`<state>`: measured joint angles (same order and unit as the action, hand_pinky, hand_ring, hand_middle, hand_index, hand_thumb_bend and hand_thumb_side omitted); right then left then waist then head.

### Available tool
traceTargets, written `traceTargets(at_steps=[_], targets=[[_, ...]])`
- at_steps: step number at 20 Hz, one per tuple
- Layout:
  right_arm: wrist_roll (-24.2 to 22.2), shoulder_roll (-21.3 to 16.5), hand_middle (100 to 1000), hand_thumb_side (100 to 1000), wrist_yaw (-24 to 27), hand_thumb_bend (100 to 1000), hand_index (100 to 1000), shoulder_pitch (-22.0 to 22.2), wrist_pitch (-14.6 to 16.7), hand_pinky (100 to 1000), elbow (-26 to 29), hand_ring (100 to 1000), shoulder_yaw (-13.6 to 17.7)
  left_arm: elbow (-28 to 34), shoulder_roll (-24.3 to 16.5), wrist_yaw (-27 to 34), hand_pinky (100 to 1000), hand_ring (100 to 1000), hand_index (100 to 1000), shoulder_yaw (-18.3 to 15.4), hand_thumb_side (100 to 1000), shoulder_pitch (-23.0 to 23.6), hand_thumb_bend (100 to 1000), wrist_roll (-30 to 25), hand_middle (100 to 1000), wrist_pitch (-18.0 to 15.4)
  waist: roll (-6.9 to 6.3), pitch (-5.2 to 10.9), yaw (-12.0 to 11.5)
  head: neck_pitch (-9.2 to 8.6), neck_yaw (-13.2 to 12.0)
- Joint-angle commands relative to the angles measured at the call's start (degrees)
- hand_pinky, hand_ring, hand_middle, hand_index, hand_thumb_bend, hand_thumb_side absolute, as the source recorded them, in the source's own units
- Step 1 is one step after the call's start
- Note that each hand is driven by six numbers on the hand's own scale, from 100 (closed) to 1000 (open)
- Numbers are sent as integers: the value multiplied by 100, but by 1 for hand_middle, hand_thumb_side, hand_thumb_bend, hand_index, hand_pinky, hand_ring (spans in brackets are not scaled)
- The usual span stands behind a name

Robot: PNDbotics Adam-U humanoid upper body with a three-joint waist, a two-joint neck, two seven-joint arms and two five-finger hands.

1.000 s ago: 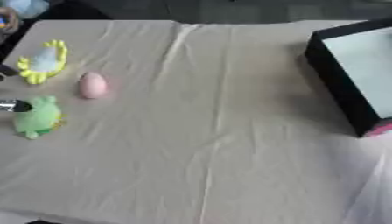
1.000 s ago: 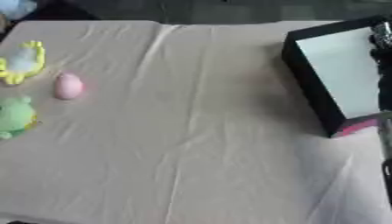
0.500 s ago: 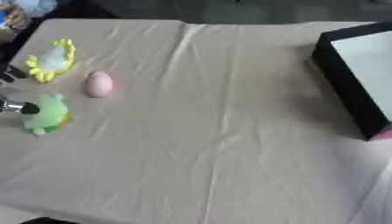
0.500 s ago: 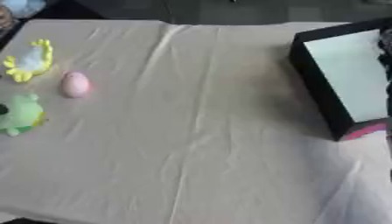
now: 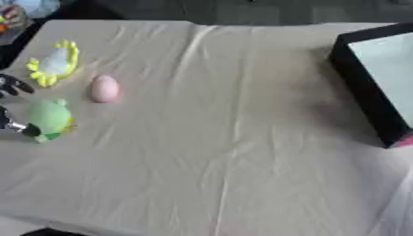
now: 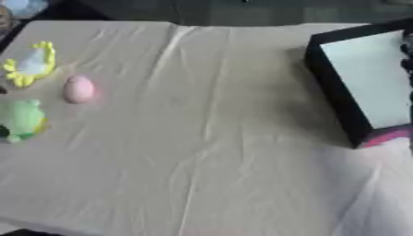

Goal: Pick up the objects with one hand, pass them to the other hand, and then place them into the box on the other side of the table.

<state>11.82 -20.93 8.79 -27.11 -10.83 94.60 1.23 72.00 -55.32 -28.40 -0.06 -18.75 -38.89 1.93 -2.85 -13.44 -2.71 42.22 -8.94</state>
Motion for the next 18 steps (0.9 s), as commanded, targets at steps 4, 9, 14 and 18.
traceTargets(at_steps=[4,9,14,18], targets=[[-19,-118,960,763,-10,100,1000,-21,6,1000,44,971,-9,-166,-96,-287,900,914,902,41,382,-107,813,-32,894,19,-67,53,-3,10,-86],[-28,-106,960,767,-11,100,1000,3,-2,1000,25,971,-12,-283,77,-421,898,911,899,102,382,-151,787,155,889,111,-58,45,-1,-18,-209],[-35,-99,960,770,-6,100,1000,9,-6,1000,6,971,-13,-384,210,-461,896,907,884,160,369,-202,749,201,888,120,-45,33,-2,-35,-220],[-34,-95,960,773,-7,100,1000,26,-11,1000,-16,971,-10,-414,257,-548,893,905,864,184,291,-226,699,247,885,125,-38,31,1,-42,-231]])
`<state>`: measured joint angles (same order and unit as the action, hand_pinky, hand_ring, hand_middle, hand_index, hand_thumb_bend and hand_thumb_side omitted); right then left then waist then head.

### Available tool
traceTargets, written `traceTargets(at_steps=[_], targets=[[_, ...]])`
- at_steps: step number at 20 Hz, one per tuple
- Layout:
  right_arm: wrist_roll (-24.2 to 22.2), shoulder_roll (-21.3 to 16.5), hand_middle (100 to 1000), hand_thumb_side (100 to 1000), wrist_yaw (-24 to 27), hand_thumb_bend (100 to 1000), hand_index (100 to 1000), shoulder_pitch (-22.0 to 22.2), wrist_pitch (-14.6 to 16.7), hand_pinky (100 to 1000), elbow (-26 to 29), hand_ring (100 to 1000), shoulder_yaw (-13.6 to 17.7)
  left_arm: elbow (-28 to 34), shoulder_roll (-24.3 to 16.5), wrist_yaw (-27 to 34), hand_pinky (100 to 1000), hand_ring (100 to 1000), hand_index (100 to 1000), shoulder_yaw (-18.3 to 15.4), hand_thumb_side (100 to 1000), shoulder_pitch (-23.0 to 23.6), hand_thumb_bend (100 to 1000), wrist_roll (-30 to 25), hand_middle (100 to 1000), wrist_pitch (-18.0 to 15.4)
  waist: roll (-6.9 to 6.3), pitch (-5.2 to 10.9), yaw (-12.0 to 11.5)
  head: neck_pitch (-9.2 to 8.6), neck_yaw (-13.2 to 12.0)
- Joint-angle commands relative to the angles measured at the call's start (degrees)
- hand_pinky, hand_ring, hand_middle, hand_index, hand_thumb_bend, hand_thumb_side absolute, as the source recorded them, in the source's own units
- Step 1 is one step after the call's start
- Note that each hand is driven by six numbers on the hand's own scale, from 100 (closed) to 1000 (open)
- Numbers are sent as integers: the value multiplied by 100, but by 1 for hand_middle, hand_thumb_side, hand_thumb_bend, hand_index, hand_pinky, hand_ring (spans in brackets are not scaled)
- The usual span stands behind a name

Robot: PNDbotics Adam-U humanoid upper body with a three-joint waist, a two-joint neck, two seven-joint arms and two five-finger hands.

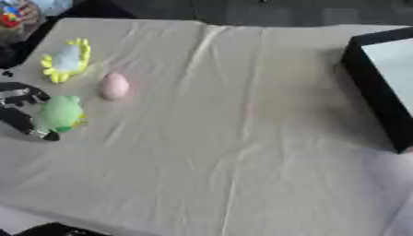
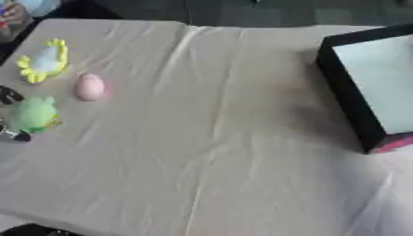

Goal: Pick up the objects with one hand, pass them to the other hand, and then place them into the box on the other side of the table.

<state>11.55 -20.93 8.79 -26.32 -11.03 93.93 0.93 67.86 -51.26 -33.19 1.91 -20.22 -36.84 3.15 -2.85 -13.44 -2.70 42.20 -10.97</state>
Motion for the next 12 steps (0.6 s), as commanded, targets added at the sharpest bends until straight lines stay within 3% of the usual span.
traceTargets(at_steps=[1,2,8,12], targets=[[-7,-95,958,773,-4,100,1000,-48,9,1000,50,971,21,-7,-146,-105,891,904,859,-8,254,-86,679,57,884,8,-38,31,1,-40,-31],[-9,-94,958,773,0,100,1000,-43,9,1000,49,971,19,-12,-144,-160,889,904,849,-5,199,-92,645,91,882,19,-36,32,2,-40,-34],[-17,-99,956,774,13,100,1000,-20,5,1000,44,971,13,-58,-86,-296,881,890,801,-13,153,-82,457,315,854,143,-29,27,-1,-35,-36],[-35,-100,955,777,16,100,1000,-16,2,1000,48,969,2,-62,-56,-241,856,845,734,-10,100,-72,326,348,789,160,-26,26,-1,-32,-27]])
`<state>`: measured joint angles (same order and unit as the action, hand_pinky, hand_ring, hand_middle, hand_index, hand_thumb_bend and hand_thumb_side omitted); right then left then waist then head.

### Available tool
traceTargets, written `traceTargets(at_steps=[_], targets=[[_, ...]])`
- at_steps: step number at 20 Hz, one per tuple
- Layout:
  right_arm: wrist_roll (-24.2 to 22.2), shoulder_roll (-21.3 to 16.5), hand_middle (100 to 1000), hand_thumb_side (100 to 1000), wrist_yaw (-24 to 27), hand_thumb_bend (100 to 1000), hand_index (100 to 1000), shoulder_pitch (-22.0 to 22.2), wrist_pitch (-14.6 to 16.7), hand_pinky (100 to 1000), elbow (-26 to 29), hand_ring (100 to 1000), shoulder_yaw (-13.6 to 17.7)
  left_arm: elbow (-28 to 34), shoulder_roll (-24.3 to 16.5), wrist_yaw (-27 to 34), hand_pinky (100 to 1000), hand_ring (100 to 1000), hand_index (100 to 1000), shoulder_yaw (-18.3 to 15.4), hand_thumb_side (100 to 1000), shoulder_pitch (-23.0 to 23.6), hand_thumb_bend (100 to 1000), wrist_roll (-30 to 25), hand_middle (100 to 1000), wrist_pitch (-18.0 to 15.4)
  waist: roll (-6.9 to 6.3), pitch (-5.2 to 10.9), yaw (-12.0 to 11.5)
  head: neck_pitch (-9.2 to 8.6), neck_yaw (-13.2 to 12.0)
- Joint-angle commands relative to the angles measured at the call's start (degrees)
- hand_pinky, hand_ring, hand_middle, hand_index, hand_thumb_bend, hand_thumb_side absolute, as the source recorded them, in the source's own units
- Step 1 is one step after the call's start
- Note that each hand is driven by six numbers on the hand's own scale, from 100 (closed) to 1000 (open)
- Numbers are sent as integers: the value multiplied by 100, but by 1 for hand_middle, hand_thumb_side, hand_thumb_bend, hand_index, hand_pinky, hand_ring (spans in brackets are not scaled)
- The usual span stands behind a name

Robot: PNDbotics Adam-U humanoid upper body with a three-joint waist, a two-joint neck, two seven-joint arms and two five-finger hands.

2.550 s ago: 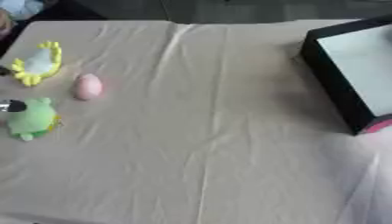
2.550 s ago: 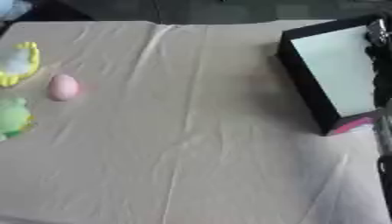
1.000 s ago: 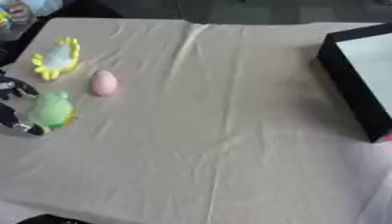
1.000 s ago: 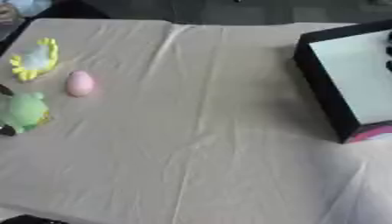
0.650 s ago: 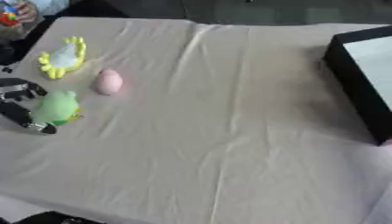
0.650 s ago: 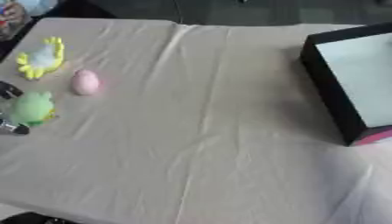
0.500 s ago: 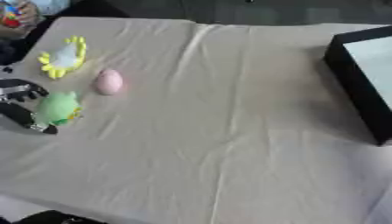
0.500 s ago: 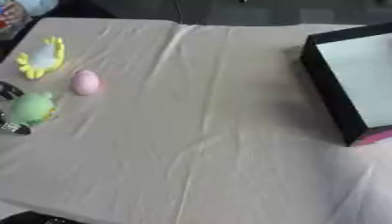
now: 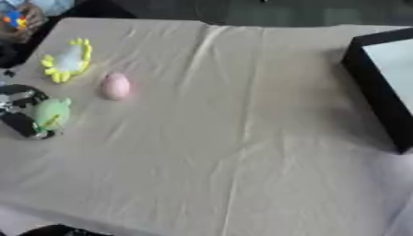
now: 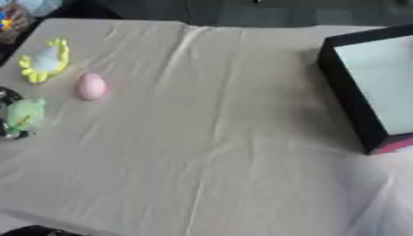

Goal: Pick up the objects with one hand, pass them to the other hand, and then place them into the box on the other side of the table.

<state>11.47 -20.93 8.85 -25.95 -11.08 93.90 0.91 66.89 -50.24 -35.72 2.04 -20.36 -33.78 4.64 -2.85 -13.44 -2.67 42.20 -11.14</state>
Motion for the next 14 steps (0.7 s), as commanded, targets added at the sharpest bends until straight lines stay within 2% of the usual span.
traceTargets(at_steps=[1,6,14], targets=[[-29,-100,955,777,13,100,1000,-52,8,1000,54,969,4,52,-159,36,850,836,715,-33,100,-52,305,54,778,13,-24,26,-4,-33,-7],[-29,-114,954,777,20,100,1000,-46,9,1000,61,968,10,306,-197,220,825,798,655,-144,100,8,233,170,737,56,-26,24,-18,-66,3],[-35,-129,953,775,20,100,1000,-60,13,1000,65,968,9,1017,-266,389,793,762,607,-402,100,119,189,576,698,330,-27,35,-34,-136,20]])
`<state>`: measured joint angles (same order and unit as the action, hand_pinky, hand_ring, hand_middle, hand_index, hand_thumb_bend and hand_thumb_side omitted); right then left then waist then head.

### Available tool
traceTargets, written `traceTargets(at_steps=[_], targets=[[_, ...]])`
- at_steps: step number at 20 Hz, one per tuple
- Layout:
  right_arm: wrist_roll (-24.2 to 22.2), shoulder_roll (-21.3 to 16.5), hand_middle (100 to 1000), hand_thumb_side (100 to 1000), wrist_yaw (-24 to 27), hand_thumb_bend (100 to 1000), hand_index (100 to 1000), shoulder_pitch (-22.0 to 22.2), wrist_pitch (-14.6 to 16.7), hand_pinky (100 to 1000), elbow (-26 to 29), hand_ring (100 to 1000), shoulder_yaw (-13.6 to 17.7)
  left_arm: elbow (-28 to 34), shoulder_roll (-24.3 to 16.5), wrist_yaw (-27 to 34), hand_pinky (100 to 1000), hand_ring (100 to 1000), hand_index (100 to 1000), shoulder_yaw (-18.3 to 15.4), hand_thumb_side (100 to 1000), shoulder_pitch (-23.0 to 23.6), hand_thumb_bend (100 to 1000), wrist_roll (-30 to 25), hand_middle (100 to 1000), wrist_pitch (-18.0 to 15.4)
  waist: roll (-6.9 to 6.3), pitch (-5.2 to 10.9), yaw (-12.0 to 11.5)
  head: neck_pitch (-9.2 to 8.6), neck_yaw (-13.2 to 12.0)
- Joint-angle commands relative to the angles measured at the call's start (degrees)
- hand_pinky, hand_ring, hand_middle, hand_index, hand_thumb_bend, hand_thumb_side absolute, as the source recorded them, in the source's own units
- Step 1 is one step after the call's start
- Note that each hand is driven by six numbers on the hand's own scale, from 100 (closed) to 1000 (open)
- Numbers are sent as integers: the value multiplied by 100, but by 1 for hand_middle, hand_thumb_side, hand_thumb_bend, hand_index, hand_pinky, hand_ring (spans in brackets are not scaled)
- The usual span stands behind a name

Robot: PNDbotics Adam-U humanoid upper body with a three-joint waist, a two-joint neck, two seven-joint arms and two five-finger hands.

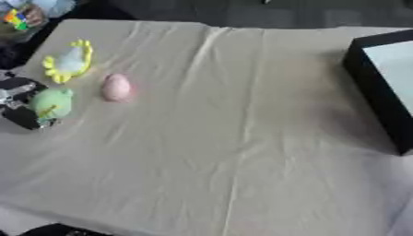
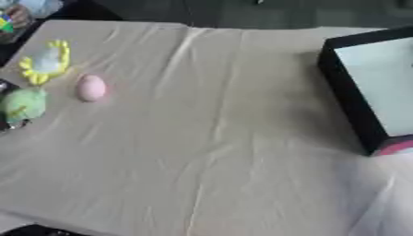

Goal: Pick up the objects with one hand, pass them to the other hand, and then place them into the box on the other side of the table.

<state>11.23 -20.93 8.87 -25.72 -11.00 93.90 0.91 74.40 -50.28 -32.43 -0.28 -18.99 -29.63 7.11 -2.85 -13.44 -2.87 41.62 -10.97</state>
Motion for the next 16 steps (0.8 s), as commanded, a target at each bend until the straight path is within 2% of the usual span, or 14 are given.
traceTargets(at_steps=[1,9,16], targets=[[-12,-135,953,774,16,100,1000,-93,7,1000,68,968,9,356,-265,95,791,758,604,-193,100,-7,180,223,692,115,-25,38,-14,-84,6],[-72,-156,953,751,9,100,1000,-308,34,1000,190,969,-71,1218,-198,566,782,731,593,-320,100,119,104,694,656,262,-14,57,-25,-209,73],[-396,-118,951,705,-93,100,1000,-832,-15,1000,378,969,-444,1889,123,928,778,705,591,-192,119,116,100,893,625,299,20,91,-11,-306,212]])
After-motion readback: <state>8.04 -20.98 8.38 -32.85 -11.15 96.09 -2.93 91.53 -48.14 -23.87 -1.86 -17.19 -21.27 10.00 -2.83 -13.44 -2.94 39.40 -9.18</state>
